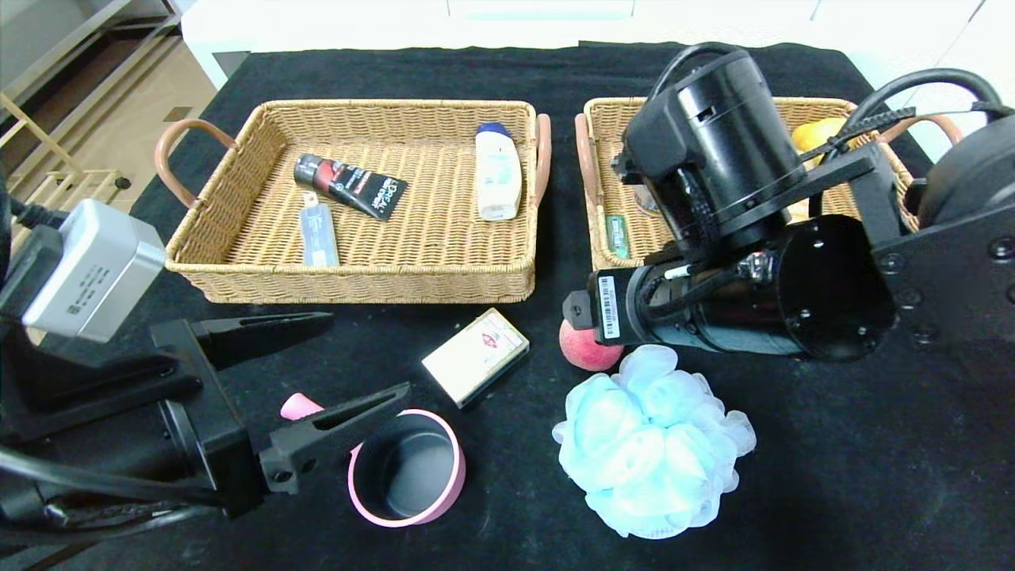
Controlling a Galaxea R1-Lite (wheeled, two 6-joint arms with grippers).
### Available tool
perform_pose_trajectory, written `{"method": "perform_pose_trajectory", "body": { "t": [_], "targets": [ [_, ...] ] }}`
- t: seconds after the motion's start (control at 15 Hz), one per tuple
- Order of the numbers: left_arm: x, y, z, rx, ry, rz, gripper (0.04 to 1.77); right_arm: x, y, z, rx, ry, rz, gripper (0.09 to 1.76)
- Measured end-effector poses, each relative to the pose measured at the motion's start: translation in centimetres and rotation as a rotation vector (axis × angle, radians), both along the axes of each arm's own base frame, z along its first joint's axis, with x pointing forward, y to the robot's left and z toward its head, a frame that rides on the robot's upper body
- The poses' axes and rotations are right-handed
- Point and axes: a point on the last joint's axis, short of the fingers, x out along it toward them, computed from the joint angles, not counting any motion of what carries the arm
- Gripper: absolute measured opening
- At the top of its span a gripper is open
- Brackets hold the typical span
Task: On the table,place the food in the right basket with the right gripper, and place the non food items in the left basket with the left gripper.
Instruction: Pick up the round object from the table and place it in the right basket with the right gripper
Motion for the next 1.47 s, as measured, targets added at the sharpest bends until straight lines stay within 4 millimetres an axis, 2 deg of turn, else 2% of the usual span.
{"method": "perform_pose_trajectory", "body": {
  "t": [0.33,1.07,1.47],
  "targets": [
    [0.0,0.0,0.0,0.001,0.000,0.003,1.72,0.8,1.0,-1.6,-0.015,0.029,-0.012,1.70],
    [0.2,0.3,0.0,0.003,-0.001,0.020,1.72,2.8,2.3,-3.2,-0.031,0.038,-0.040,1.70],
    [0.3,0.2,-0.1,0.005,0.002,0.020,1.72,3.8,2.3,-3.9,-0.031,0.049,-0.065,1.71]
  ]
}}
